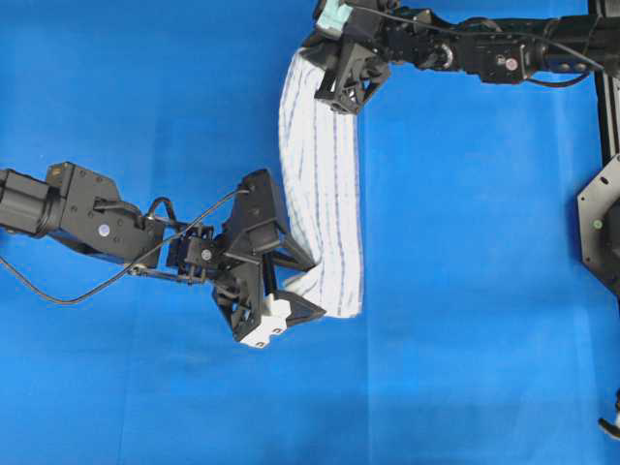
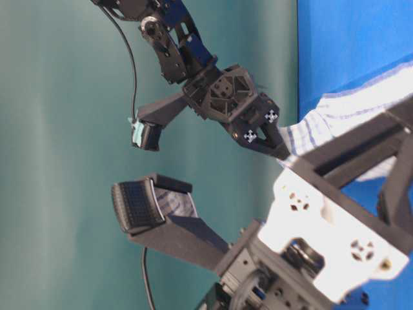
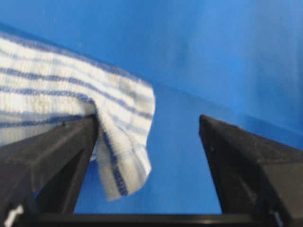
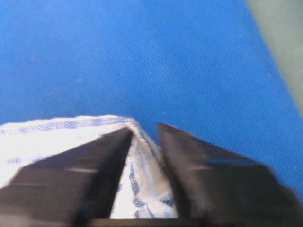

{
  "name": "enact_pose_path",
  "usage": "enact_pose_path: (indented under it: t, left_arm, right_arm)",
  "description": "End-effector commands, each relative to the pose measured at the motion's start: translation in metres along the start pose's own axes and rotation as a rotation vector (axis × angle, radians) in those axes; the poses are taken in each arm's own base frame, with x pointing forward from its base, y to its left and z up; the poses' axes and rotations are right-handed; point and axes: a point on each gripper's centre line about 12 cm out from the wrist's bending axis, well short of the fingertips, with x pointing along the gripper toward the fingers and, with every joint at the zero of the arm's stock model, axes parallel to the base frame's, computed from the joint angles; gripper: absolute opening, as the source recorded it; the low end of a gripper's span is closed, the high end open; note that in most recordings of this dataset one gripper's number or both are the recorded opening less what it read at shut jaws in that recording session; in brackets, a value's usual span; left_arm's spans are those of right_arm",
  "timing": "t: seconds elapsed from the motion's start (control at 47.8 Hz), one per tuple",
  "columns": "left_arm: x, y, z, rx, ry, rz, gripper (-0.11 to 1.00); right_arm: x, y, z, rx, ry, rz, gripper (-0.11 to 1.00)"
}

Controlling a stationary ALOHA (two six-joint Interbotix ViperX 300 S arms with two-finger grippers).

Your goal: Fold the blue towel.

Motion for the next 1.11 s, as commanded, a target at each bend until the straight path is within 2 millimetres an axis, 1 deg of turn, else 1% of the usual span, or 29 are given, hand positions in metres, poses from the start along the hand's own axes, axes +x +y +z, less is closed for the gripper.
enact_pose_path:
  t: [0.0,0.084,0.146,0.188,0.23,0.335,0.397,0.565,0.69,0.774,0.878,0.962,1.088]
  left_arm:
    - [-0.010,-0.010,0.011,0.000,-0.034,-0.027,0.77]
    - [-0.014,-0.009,0.005,-0.026,-0.019,-0.024,0.75]
    - [-0.019,-0.008,0.001,-0.058,-0.008,-0.021,0.77]
    - [-0.023,-0.007,-0.002,-0.083,-0.002,-0.019,0.78]
    - [-0.029,-0.006,-0.006,-0.105,0.007,-0.016,0.80]
    - [-0.046,-0.004,-0.015,-0.131,0.027,-0.014,0.85]
    - [-0.056,-0.004,-0.017,-0.142,0.028,-0.018,0.87]
    - [-0.083,0.000,-0.025,-0.143,0.034,-0.021,0.87]
    - [-0.101,0.003,-0.028,-0.131,0.047,-0.014,0.87]
    - [-0.112,0.003,-0.023,-0.116,0.036,-0.018,0.87]
    - [-0.124,0.005,-0.008,-0.083,-0.008,-0.021,0.87]
    - [-0.133,0.008,0.004,-0.042,-0.047,-0.015,0.87]
    - [-0.142,0.020,0.021,0.031,-0.105,0.016,0.87]
  right_arm:
    - [-0.004,0.003,0.016,-0.004,-0.046,0.003,0.41]
    - [-0.005,0.003,0.017,-0.006,-0.053,0.002,0.66]
    - [-0.005,0.004,0.017,-0.012,-0.058,-0.001,0.84]
    - [-0.005,0.004,0.017,-0.013,-0.058,-0.001,0.93]
    - [-0.005,0.004,0.017,-0.018,-0.058,-0.001,0.97]
    - [-0.005,0.004,0.017,-0.018,-0.054,0.002,0.92]
    - [-0.005,0.004,0.017,-0.021,-0.053,0.002,0.91]
    - [-0.006,0.004,0.018,-0.022,-0.056,0.003,0.92]
    - [-0.015,0.006,0.020,-0.024,-0.065,0.009,0.92]
    - [-0.027,0.008,0.025,-0.026,-0.081,0.019,0.92]
    - [-0.046,0.010,0.033,-0.027,-0.115,0.025,0.92]
    - [-0.061,0.012,0.034,-0.030,-0.135,0.032,0.91]
    - [-0.083,0.013,0.030,-0.031,-0.151,0.039,0.91]
